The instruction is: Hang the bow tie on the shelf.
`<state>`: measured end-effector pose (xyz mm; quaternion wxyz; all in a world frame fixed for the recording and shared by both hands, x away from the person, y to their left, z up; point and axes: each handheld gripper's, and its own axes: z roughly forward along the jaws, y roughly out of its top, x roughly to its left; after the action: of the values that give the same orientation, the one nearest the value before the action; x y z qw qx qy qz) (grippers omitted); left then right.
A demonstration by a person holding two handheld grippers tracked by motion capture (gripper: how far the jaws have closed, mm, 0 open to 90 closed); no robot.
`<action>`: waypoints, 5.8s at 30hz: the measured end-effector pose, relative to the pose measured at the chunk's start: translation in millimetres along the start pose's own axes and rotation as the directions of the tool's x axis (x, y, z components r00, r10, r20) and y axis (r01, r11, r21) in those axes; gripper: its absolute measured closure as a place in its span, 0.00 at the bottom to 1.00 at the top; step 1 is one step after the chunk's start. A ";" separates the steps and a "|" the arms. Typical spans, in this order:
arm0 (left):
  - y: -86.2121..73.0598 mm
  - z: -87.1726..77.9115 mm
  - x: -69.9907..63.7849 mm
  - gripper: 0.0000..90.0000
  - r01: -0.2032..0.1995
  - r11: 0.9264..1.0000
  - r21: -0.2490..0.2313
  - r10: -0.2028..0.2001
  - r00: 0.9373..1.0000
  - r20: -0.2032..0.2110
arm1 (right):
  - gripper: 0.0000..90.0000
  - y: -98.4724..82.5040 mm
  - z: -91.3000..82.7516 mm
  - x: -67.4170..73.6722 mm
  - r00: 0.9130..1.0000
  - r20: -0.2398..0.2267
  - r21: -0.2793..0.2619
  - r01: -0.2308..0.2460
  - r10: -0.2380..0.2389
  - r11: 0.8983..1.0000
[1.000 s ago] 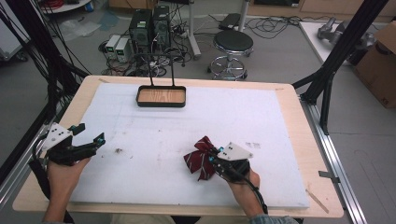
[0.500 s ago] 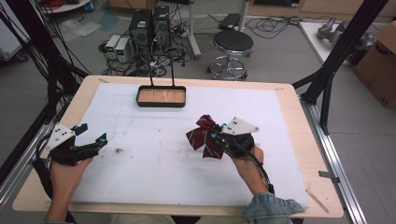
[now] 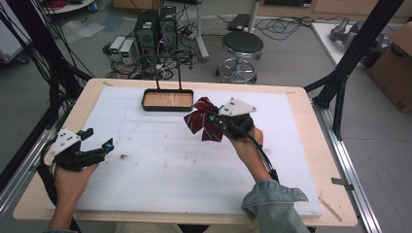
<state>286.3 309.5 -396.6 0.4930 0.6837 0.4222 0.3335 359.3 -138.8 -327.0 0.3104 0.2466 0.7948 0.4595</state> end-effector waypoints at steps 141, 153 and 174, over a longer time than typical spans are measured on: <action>-1.1 19.3 -2.9 0.22 -0.003 1.000 0.021 0.002 0.999 0.043 | 0.13 27.3 -21.8 -108.6 0.948 0.203 -0.200 -0.205 0.245 0.958; -2.3 17.7 -1.8 0.22 0.003 1.000 0.022 -0.003 0.999 0.035 | 0.13 -5.7 -75.7 -122.2 0.922 0.258 -0.254 -0.223 0.289 0.941; -3.8 17.6 0.7 0.22 0.012 1.000 0.028 -0.012 1.000 0.024 | 0.13 -103.8 -143.7 -101.4 0.861 0.316 -0.318 -0.298 0.398 0.900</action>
<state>301.0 303.9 -405.4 0.4907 0.6919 0.4248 0.3162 314.3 -337.7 -336.4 0.3963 0.4273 0.5959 0.5525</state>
